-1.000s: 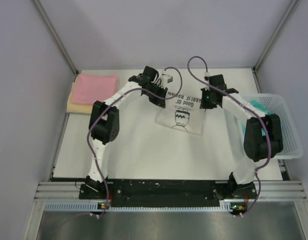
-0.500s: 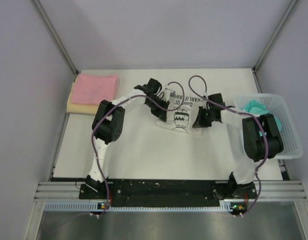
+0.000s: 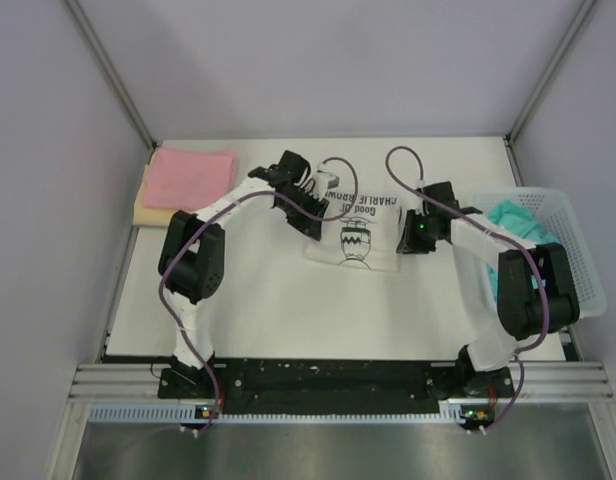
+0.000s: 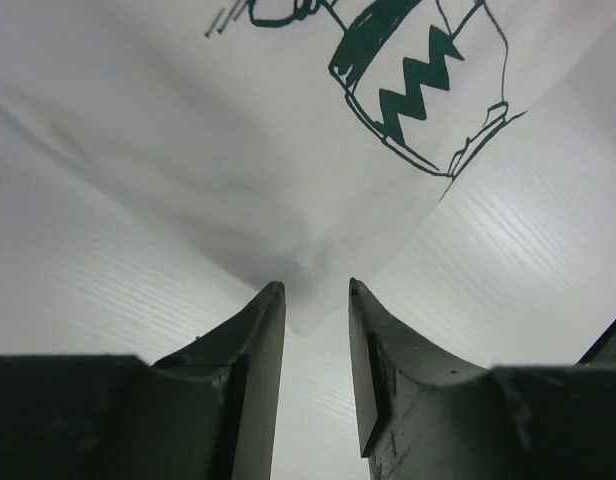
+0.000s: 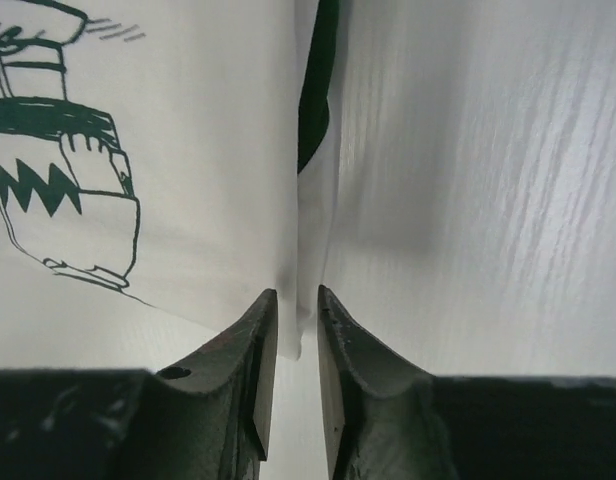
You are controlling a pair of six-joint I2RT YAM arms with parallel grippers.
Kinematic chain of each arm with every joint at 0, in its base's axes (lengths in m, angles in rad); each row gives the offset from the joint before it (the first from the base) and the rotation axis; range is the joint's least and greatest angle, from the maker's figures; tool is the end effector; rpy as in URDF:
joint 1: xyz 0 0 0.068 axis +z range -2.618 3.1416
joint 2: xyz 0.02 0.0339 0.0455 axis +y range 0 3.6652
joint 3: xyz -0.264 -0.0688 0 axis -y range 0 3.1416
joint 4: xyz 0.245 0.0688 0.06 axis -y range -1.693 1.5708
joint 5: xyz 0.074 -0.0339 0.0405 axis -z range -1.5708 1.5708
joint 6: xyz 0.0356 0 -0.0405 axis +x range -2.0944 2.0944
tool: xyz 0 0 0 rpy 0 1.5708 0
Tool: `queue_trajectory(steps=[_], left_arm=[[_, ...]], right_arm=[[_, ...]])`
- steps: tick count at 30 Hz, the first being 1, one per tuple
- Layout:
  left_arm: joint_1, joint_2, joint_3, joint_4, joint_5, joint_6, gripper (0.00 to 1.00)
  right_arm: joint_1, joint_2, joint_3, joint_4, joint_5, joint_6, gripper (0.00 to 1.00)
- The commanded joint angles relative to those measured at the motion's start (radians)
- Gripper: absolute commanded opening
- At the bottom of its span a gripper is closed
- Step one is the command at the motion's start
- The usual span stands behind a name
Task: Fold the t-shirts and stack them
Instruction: Smooth out wrinkles on the folded tshirt, then put the neatly folded tshirt into the corner of the board with the left arm
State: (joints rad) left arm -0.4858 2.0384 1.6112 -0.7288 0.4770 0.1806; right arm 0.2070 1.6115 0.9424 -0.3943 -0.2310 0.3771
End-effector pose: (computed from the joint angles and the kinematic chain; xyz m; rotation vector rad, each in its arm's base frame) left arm 0.3721 -0.2150 0.2056 1.0184 2.5181 -0.7386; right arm 0.3046 0.0723 0.1774 0.1472 2.6755 0.4975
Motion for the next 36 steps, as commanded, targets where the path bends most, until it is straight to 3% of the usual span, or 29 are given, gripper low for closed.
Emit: queue_trajectory(steps=[1,3,5,10,21,24,27,31,36], left_arm=[[0.045,-0.130,0.012,0.051,-0.015,-0.055,0.40],[0.053,-0.118,0.012,0.115,0.006,-0.096,0.51],[0.058,-0.063,0.039,0.149,0.014,-0.137,0.55],[0.084,0.107,0.214,0.088,0.034,-0.245,0.56],[0.101,0.262,0.227,0.120,0.023,-0.319,0.57],[0.101,0.310,0.228,0.108,0.099,-0.345,0.56],[0.099,0.342,0.219,0.112,0.179,-0.365,0.39],[0.105,0.339,0.219,0.112,0.285,-0.380,0.01],[0.151,0.237,0.178,0.132,0.310,-0.375,0.00]], right_arm=[[-0.017,-0.061,0.107,-0.055,0.070,-0.038,0.27],[-0.024,-0.039,0.143,-0.055,0.053,-0.035,0.34],[-0.035,0.002,0.183,-0.054,0.045,-0.035,0.40],[-0.041,0.099,0.248,-0.052,0.032,-0.026,0.44],[-0.041,0.041,0.196,-0.037,0.041,-0.043,0.55],[-0.041,0.012,0.185,-0.037,0.036,-0.046,0.68],[-0.043,-0.024,0.170,-0.037,0.038,-0.052,0.79],[-0.043,-0.087,0.150,-0.040,0.058,-0.060,0.83],[-0.043,-0.159,0.127,-0.061,0.099,-0.086,0.84]])
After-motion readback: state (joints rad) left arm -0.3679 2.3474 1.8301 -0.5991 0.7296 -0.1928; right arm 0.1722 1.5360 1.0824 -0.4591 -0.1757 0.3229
